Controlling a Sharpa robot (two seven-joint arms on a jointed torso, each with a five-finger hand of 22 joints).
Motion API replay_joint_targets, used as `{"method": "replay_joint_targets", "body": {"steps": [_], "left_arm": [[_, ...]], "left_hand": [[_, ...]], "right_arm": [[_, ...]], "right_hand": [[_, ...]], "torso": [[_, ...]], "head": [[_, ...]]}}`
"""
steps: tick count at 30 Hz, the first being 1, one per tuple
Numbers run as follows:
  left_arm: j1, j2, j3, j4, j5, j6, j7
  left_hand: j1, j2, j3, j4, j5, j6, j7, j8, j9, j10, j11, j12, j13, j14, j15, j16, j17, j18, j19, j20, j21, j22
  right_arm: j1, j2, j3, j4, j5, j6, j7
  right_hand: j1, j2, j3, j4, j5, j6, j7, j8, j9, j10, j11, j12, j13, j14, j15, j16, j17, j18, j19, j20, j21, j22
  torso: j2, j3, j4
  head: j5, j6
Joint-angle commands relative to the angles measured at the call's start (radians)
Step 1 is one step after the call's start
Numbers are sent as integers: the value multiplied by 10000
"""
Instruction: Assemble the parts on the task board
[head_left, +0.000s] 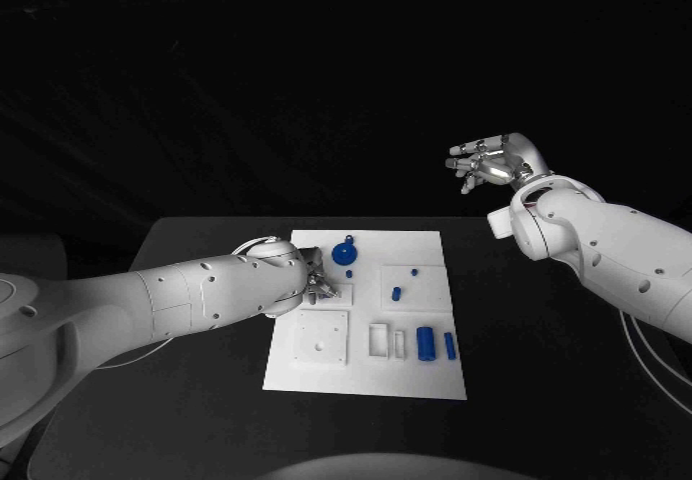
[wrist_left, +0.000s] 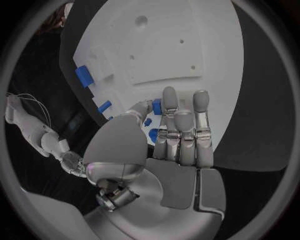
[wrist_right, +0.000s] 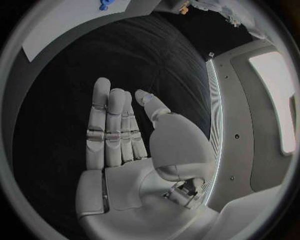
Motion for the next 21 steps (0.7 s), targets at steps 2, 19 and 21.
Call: {"method": "replay_joint_targets", "body": {"steps": [2,19,21], "left_arm": [[-60,60,-20,-19,-151,-59,55],[-63,-70,-18,45,-287,-126,23],[-63,-83,-18,50,-296,-155,24]], "left_hand": [[41,-84,564,-499,4,344,-319,15,-20,397,-328,-35,5,173,-187,-70,-43,-12,81,-11,-49,180],[-354,-543,-552,711,-1399,456,-429,12,-353,252,-344,72,110,181,-188,-180,-138,-96,173,-12,-329,173],[-334,-552,-590,777,-1421,463,-428,13,-347,250,-343,78,113,181,-191,-180,-141,-97,180,-12,-351,172]], "right_arm": [[1,13,5,7,11,133,104],[1,-23,4,8,19,130,92],[1,-25,4,12,19,127,91]], "right_hand": [[-100,36,46,-2,64,15,19,-36,-12,-38,25,2,-17,76,-24,-48,17,-77,279,-26,26,-8],[-125,7,21,59,99,-57,32,-38,-13,-55,32,6,-18,69,-17,-63,10,-80,268,-19,32,-55],[-125,7,21,59,99,-57,32,-38,-13,-55,32,6,-18,69,-17,-63,10,-80,268,-19,32,-55]], "torso": [[0,3,-2],[2,-7,4],[4,-6,1]], "head": [[-2,2],[-32,14],[-31,25]]}}
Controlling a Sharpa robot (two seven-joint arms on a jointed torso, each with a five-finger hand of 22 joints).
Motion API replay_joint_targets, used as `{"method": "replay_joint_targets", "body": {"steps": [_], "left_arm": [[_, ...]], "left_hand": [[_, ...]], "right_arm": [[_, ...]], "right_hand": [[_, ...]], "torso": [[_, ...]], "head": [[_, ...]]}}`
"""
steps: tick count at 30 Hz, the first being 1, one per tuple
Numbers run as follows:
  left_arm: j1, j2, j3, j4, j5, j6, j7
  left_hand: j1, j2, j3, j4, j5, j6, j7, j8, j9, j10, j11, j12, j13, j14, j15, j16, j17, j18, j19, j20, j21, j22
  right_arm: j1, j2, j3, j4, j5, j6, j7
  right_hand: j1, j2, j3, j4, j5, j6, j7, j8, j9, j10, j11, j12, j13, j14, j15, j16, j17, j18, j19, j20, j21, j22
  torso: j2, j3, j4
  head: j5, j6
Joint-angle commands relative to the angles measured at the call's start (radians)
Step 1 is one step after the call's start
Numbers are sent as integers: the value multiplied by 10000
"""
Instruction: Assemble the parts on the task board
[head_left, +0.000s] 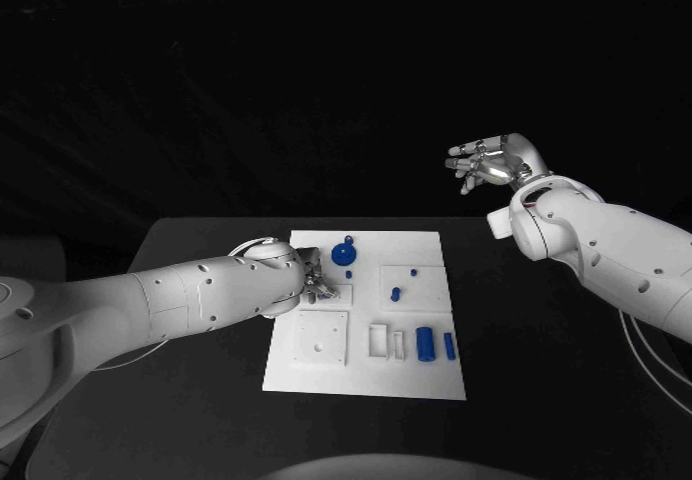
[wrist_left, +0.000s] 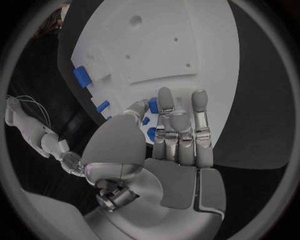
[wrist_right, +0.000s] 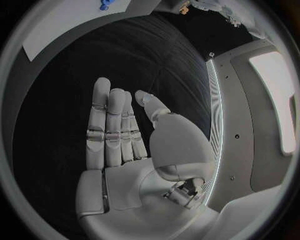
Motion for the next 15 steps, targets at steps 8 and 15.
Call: {"method": "replay_joint_targets", "body": {"steps": [8,15], "left_arm": [[-51,-69,-15,62,-151,-183,14],[-51,-155,-13,117,-231,-343,2]], "left_hand": [[-24,-110,-144,346,-469,16,25,52,21,89,7,57,28,-31,11,-56,-21,-102,105,23,-68,174],[-139,-222,-306,719,-1106,67,37,55,63,92,15,76,43,-24,18,-56,-32,-98,125,28,-94,174]], "right_arm": [[1,-13,4,25,14,115,87],[1,-24,4,31,13,108,80]], "right_hand": [[-85,-33,22,60,56,-58,33,-38,-13,-55,32,6,-13,69,-17,-64,11,-80,268,-19,32,-17],[-18,-37,15,60,19,-78,41,-37,-11,-60,36,-4,-27,66,-17,-72,6,-77,268,-19,39,-50]], "torso": [[1,-2,3],[-2,2,3]], "head": [[-3,20],[-2,39]]}}
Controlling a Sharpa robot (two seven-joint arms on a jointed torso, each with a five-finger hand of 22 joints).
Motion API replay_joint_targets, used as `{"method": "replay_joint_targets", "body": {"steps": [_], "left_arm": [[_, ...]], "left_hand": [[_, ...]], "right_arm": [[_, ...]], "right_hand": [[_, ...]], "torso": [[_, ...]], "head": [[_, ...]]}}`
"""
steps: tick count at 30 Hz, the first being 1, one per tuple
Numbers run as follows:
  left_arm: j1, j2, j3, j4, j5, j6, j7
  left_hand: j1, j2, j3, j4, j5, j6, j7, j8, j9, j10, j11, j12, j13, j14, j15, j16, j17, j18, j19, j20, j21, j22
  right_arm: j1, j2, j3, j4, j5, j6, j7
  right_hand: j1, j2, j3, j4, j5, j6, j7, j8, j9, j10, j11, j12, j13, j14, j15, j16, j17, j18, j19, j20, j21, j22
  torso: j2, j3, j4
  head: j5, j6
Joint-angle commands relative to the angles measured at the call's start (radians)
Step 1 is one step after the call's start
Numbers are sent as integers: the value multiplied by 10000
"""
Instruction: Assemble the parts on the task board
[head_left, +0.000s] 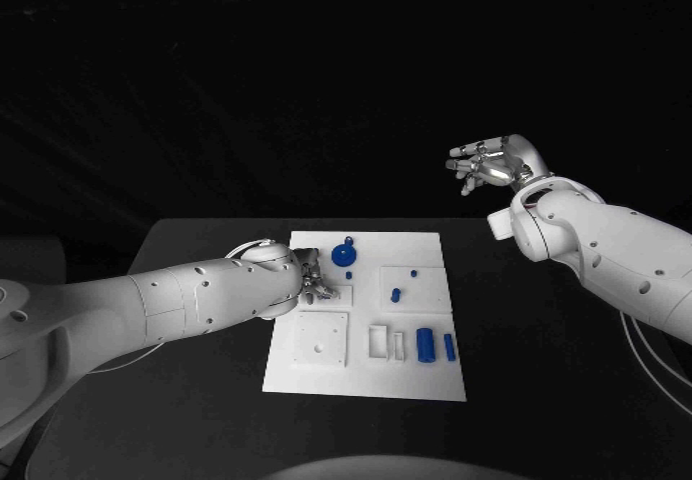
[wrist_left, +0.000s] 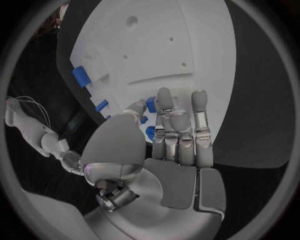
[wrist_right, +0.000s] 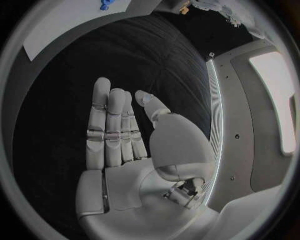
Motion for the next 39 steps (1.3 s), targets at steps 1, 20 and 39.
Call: {"method": "replay_joint_targets", "body": {"steps": [1,20,39], "left_arm": [[-28,-34,-9,36,-154,-177,-12],[52,-469,162,518,-175,-320,-109],[381,-784,1010,432,700,-327,-34]], "left_hand": [[-100,-117,-58,165,-488,58,77,55,27,108,30,42,14,-25,21,-57,-12,-97,93,-5,-38,177],[-911,-932,-313,1059,-2696,159,133,50,174,142,58,32,21,-13,26,-45,-19,-80,126,-4,-82,178],[-65,14,-1416,690,-1621,-212,338,34,-1441,-67,205,-217,-113,-100,149,-191,-35,-29,50,119,-247,168]], "right_arm": [[1,-7,5,21,9,107,81],[0,-48,5,16,5,70,75],[0,-87,5,-3,4,62,66]], "right_hand": [[-18,-36,16,61,22,-42,7,-37,-11,-60,36,-4,-7,66,-16,-32,7,-77,268,-19,39,-8],[-15,-48,2,70,23,-62,13,-36,-11,-59,40,-19,-28,64,-13,-36,4,-75,262,-15,47,-25],[-2,-42,5,74,39,-77,15,-37,-12,-58,40,-25,-37,64,-14,-38,2,-74,262,-15,51,-37]], "torso": [[-2,4,-2],[-4,7,4],[5,6,-7]], "head": [[-6,16],[14,77],[40,195]]}}
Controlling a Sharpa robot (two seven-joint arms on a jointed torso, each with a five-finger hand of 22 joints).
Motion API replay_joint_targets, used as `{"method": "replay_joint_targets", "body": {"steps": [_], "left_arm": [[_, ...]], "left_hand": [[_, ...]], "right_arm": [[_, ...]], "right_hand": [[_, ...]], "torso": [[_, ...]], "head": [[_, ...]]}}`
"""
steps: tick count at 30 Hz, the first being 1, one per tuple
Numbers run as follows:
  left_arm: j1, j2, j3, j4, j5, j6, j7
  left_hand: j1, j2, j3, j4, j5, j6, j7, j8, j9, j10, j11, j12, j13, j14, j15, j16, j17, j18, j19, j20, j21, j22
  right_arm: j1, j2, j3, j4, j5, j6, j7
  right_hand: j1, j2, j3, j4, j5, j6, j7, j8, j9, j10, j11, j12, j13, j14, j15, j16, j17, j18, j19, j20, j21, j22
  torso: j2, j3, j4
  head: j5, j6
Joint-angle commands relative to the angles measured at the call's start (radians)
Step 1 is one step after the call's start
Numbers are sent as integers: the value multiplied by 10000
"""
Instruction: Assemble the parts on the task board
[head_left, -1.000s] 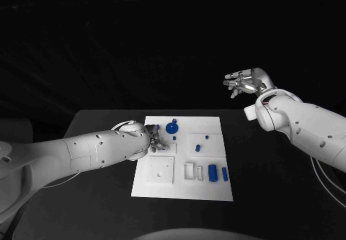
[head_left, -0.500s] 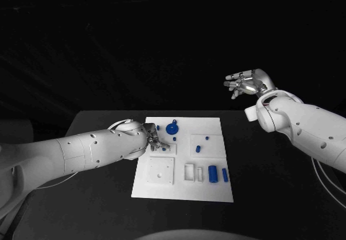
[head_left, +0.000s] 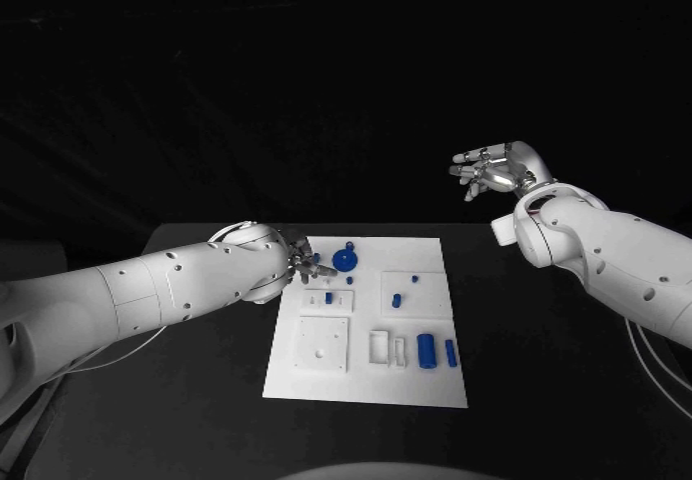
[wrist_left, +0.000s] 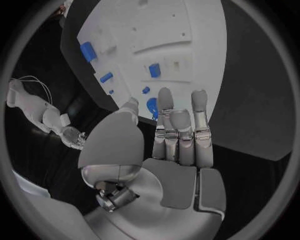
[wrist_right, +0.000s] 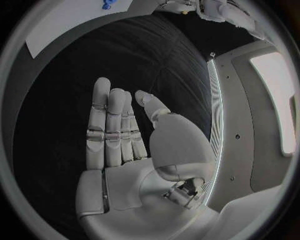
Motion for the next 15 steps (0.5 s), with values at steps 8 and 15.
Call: {"method": "replay_joint_targets", "body": {"steps": [8,15], "left_arm": [[236,364,65,-1250,767,290,349],[339,955,75,-2563,857,861,606]], "left_hand": [[627,1055,-689,-1323,1715,-318,112,-4,-2019,-159,112,-245,-373,-143,139,-76,-76,0,-25,154,-244,172],[560,1116,-816,-1438,1573,-425,185,-8,-2756,-172,147,-201,-421,-157,159,-60,-85,9,-5,175,-287,183]], "right_arm": [[1,-65,5,73,2,81,64],[2,-114,5,165,-6,61,54]], "right_hand": [[3,-46,27,83,35,-70,14,-34,-10,-52,38,-28,-23,72,-15,-36,4,-72,265,-16,70,-24],[12,-56,56,75,40,-73,17,-35,-11,-46,37,-27,-29,77,-17,-31,7,-71,267,-19,87,-25]], "torso": [[50,-17,-28],[208,-39,-103]], "head": [[-2,148],[48,306]]}}
